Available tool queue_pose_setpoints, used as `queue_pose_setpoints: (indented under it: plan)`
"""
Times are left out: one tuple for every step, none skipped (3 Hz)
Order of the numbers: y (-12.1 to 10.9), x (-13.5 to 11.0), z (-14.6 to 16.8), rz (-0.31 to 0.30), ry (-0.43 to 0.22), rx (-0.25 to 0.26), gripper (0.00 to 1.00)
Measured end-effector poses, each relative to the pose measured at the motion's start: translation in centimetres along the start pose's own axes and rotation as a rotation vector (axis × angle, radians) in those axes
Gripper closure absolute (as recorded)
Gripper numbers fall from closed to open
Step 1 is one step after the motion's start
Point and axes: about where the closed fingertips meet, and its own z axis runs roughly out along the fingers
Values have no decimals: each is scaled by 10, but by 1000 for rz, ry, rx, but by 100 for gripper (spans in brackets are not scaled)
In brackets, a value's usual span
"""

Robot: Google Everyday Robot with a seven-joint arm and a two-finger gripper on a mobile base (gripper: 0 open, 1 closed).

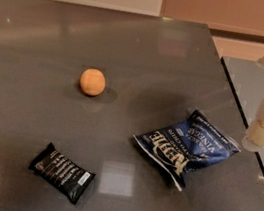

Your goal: Move blue chip bag near orange

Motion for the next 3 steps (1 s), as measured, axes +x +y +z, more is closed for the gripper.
queue_pose_setpoints:
  plan:
    - [0, 0, 0, 0, 0, 0, 0]
    - [3, -4, 8, -41, -25, -30, 0]
    - [13, -13, 27, -152, -58, -81, 0]
